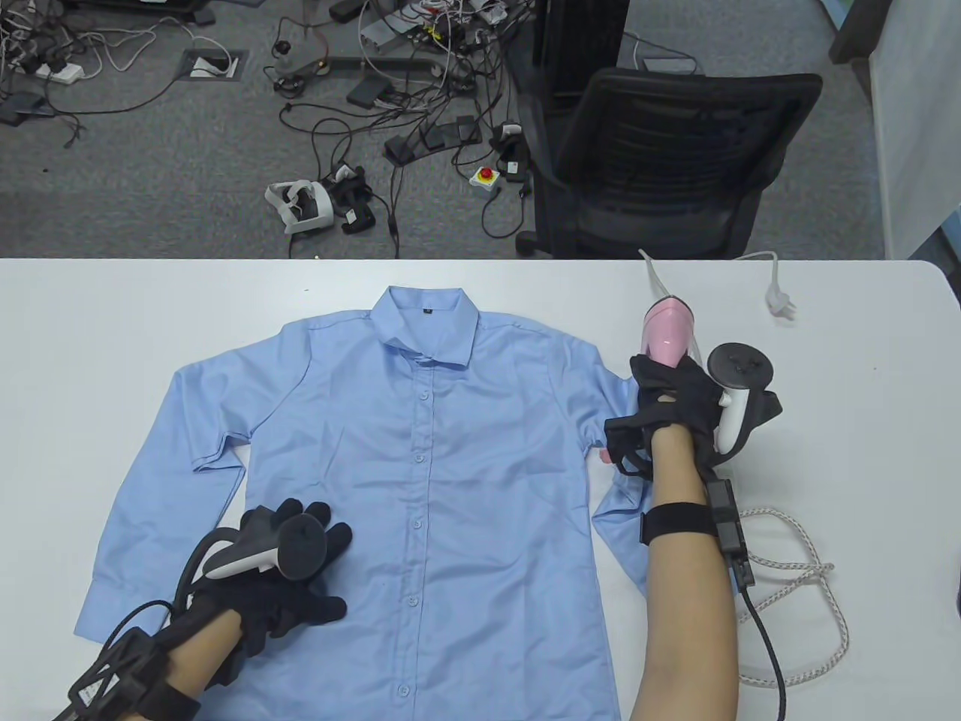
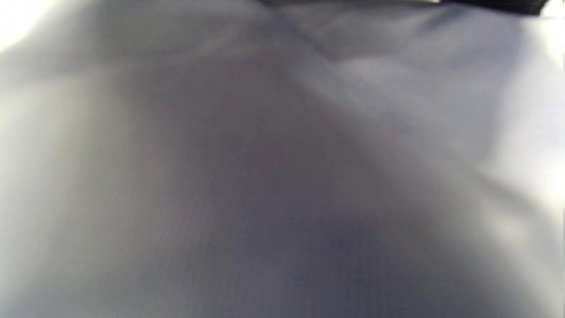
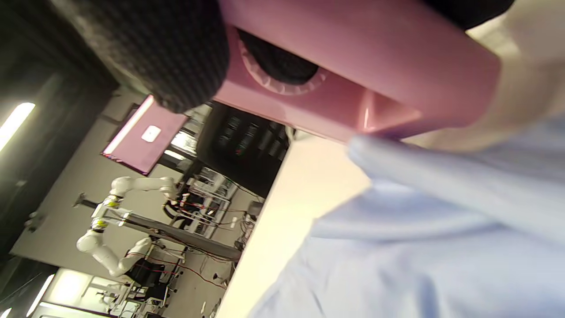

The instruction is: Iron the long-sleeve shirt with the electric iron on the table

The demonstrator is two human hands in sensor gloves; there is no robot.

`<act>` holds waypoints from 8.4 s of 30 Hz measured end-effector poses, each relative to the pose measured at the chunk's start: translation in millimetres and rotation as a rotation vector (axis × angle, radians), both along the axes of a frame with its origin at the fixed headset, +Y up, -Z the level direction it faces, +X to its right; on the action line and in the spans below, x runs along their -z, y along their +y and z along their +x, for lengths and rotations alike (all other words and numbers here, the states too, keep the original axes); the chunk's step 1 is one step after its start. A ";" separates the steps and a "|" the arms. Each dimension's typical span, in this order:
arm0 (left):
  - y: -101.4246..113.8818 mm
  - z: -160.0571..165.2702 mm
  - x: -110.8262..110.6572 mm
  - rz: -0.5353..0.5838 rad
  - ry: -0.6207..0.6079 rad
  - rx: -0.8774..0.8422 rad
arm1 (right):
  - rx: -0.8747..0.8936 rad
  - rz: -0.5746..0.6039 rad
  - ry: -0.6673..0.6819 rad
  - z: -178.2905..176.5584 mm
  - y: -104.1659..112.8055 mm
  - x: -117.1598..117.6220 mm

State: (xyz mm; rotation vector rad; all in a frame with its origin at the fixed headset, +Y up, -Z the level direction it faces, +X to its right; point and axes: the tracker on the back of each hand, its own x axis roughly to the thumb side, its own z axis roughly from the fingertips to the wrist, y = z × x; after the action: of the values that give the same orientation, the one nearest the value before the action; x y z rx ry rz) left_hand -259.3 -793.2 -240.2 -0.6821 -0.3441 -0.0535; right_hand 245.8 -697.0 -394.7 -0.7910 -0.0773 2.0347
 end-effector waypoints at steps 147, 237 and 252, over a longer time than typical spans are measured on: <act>-0.7 -35.2 14.2 0.069 0.166 0.033 | -0.449 -0.179 0.288 -134.8 -39.0 -70.5; -0.3 -10.8 -5.9 0.065 0.035 0.083 | -0.211 -0.185 0.462 -249.7 -23.2 -239.2; -0.3 -11.0 -5.3 0.060 0.038 0.082 | -0.126 -0.440 0.405 -224.6 -35.2 -248.2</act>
State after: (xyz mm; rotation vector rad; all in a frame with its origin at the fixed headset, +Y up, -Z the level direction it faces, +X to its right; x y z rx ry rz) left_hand -270.4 -793.5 -234.9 -0.6368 -0.2768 -0.1277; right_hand 21.2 -732.2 -146.5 -0.6281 0.5792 2.3284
